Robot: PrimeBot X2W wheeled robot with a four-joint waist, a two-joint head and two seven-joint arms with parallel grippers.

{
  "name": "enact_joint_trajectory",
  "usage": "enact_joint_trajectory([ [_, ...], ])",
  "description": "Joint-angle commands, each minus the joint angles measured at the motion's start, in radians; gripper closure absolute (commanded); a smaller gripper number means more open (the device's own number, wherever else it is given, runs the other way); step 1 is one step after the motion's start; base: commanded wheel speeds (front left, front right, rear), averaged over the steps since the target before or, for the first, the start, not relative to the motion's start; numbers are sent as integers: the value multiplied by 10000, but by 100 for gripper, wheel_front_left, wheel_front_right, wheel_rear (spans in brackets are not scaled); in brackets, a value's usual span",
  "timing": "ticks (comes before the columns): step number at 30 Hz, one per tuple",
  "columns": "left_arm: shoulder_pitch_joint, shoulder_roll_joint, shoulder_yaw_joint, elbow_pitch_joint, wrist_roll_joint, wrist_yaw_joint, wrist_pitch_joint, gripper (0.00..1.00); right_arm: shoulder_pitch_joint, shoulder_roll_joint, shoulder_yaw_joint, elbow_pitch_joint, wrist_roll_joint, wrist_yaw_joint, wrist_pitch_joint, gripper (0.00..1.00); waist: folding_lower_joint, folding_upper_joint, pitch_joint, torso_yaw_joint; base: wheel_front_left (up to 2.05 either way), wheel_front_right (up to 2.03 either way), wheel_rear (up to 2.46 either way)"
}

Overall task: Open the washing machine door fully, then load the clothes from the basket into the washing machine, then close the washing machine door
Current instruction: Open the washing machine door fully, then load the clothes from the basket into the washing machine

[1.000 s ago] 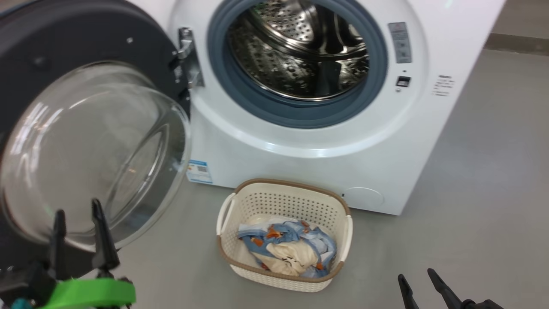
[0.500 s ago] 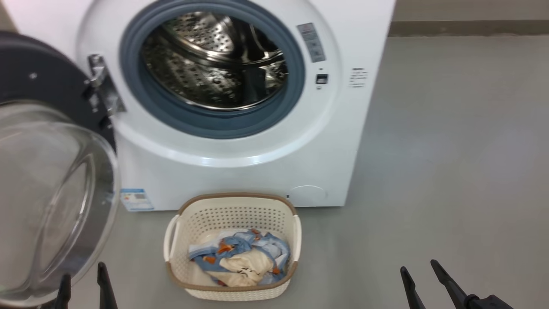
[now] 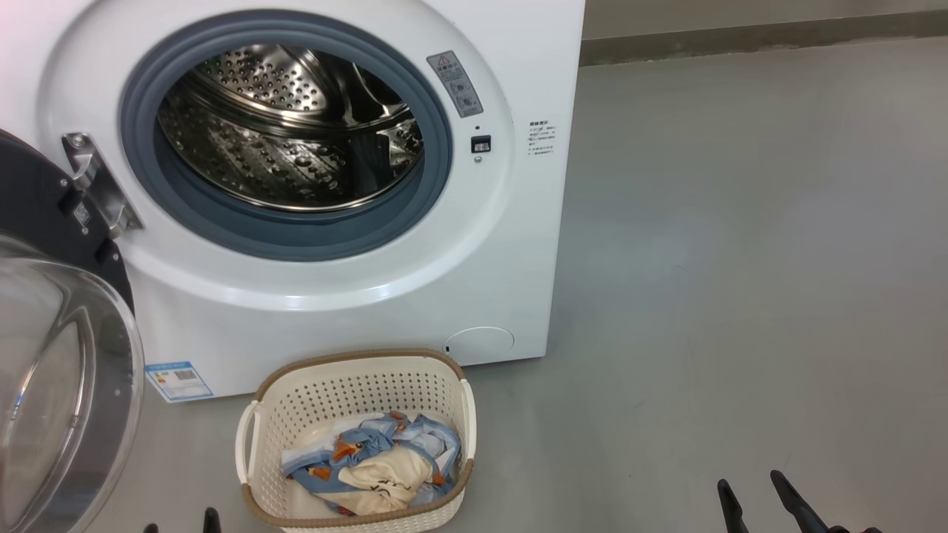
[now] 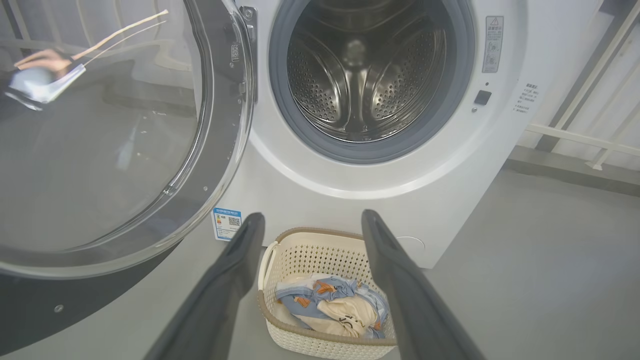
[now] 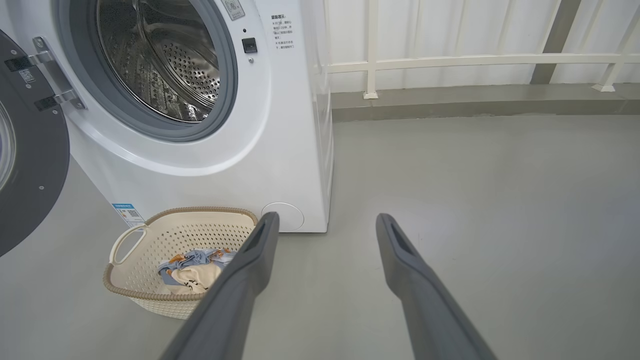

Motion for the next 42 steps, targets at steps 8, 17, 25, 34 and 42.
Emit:
enact_joint_trajectory([
  [8,61,29,109,-5,-78,3,-64,0,-174,-273,114,-457,-303,27,-120,0,0,0,-133,133,0,0,0],
  [17,145,29,50,22,-119,5,-64,0,-154,-267,-126,-756,-416,27,-120,0,0,0,-245,253,0,0,0],
  [25,183,28,-61,42,-284,63,-64,0,-31,-239,-324,-805,-413,27,-120,0,0,0,-292,331,0,0,0],
  [34,161,28,-12,35,-362,58,-64,0,-40,-196,-432,-839,-423,27,-120,0,0,0,-194,323,0,0,0],
  [42,128,28,79,264,55,-61,-64,0,-59,-124,-405,-796,-416,27,-120,0,0,0,-132,281,11,-11,0],
])
